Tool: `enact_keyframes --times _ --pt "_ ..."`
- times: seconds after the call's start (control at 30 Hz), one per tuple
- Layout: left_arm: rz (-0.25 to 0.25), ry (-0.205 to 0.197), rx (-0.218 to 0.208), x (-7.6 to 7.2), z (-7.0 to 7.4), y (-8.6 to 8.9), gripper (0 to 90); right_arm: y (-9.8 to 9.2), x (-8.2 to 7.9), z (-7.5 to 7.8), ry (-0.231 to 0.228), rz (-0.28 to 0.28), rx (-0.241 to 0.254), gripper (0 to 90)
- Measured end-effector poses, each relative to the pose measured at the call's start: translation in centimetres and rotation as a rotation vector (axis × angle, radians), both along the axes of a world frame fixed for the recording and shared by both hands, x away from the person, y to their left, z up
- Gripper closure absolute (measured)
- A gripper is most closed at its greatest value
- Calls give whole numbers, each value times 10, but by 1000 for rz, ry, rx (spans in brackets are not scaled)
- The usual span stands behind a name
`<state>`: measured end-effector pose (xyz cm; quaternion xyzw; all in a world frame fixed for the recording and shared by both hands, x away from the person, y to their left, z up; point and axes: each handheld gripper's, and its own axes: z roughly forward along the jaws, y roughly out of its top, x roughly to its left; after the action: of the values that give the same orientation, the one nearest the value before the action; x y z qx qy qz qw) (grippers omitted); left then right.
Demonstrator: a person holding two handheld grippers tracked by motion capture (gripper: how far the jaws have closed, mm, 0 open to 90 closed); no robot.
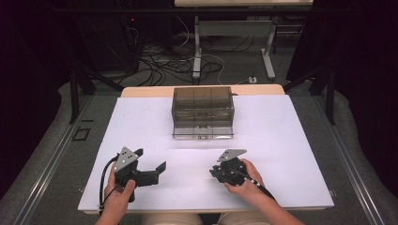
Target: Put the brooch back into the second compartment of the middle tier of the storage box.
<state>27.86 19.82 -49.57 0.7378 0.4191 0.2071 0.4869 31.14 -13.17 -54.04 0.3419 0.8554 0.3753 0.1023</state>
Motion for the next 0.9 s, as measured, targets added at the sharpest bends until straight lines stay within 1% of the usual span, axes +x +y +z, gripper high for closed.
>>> enact_keyframes --times 0.03,0.07,0.1,0.17,0.2,0.33,0.4,0.5,0.53,0.63,0.67,0.77,0.83,0.9 --pt "3 2 1 0 0 0 19 0 0 0 -6 -5 13 764" --pt "6 1 -1 0 0 1 19 -2 0 2 3 -6 -5 764" --pt "7 -2 0 0 0 1 19 -2 1 2 -4 -9 11 764" --pt "9 -7 6 0 0 1 20 -3 1 3 -8 -15 11 764" --pt "9 -5 0 0 0 1 20 -3 1 4 -5 -21 15 764" --pt "17 -22 19 1 -1 1 21 -3 1 5 -26 -23 24 764" --pt "24 -22 31 1 -1 1 39 -4 0 6 -25 -22 20 764" --pt "29 -10 10 1 -1 2 50 -4 0 8 -17 -21 10 764" --pt "30 -15 9 2 -1 3 50 -3 0 7 -30 -21 20 764" --pt "30 -3 -11 2 -1 4 49 -3 0 8 -34 -24 25 764" --pt "32 -9 -6 2 -1 5 49 -3 -1 9 -31 -26 26 764" --pt "36 -3 -8 2 -1 4 49 -3 -1 10 -29 -29 31 764" --pt "37 -5 -1 2 -2 5 49 -3 -1 10 -36 -31 29 764" --pt "40 7 -8 2 -2 5 49 -3 -1 11 -40 -33 34 764"
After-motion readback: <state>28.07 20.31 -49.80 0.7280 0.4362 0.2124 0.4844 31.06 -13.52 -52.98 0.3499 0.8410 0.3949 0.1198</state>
